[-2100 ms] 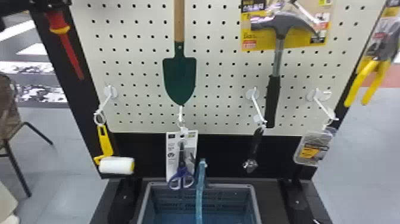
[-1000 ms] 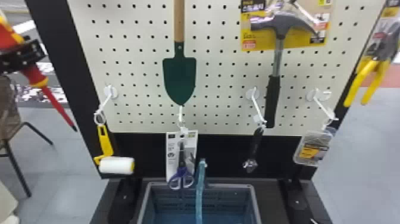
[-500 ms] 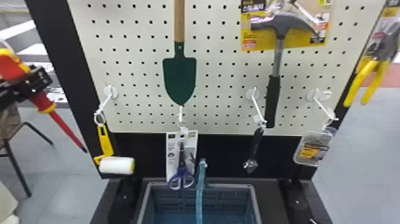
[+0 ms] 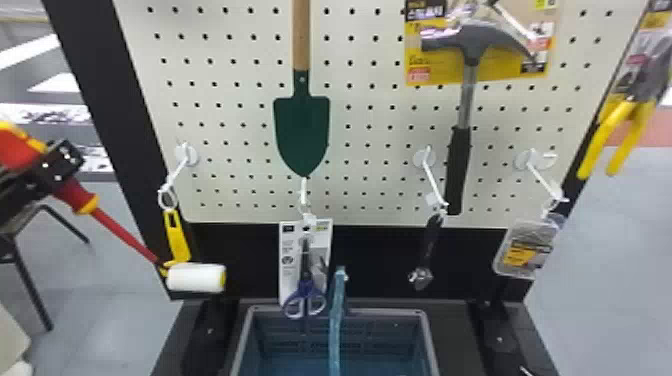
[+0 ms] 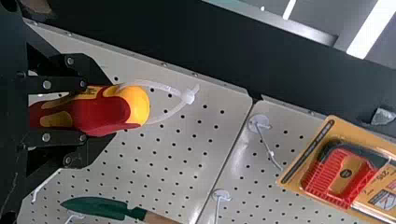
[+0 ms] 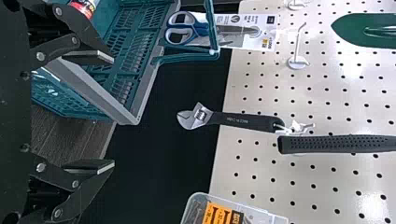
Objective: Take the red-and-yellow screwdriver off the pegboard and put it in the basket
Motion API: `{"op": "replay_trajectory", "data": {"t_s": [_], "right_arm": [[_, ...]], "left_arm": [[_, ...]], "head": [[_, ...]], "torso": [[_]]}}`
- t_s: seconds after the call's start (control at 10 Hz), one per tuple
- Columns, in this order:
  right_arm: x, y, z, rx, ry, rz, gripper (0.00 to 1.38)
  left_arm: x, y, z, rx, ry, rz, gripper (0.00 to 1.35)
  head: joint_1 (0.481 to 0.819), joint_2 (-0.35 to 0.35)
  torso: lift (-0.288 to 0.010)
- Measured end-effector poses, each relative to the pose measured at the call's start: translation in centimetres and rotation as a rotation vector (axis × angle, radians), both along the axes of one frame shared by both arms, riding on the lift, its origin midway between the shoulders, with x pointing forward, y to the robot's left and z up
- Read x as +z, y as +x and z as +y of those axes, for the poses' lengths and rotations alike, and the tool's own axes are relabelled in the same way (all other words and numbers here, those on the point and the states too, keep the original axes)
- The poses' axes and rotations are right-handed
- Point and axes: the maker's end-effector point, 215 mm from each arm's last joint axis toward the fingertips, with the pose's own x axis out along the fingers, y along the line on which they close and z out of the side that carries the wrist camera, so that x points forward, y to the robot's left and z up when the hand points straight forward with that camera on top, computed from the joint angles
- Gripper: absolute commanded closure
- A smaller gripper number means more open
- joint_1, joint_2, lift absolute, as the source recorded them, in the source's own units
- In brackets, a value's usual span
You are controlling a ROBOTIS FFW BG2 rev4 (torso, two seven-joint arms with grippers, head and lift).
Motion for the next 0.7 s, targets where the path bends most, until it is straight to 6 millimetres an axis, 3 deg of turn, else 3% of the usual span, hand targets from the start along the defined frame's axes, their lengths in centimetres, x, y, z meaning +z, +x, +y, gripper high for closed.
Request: {"op": "replay_trajectory", "data": {"t_s": [0.3, 0.7], "right_arm": [[0.1, 0.2, 0.3, 0.004, 0.005, -0.003, 0.48], [0.1, 0.2, 0.4, 0.005, 0.007, -0.004, 0.48]], "left_arm": [[-3.2, 0.0, 0.2, 0.062, -0.066, 0.046, 1.19], [-11.2, 0.2, -1.5, 0.052, -0.192, 0.178, 1.19]], "head": [[0.549, 0.000], [0.549, 0.000]], "torso": [[-0.100], [-0.100]]}}
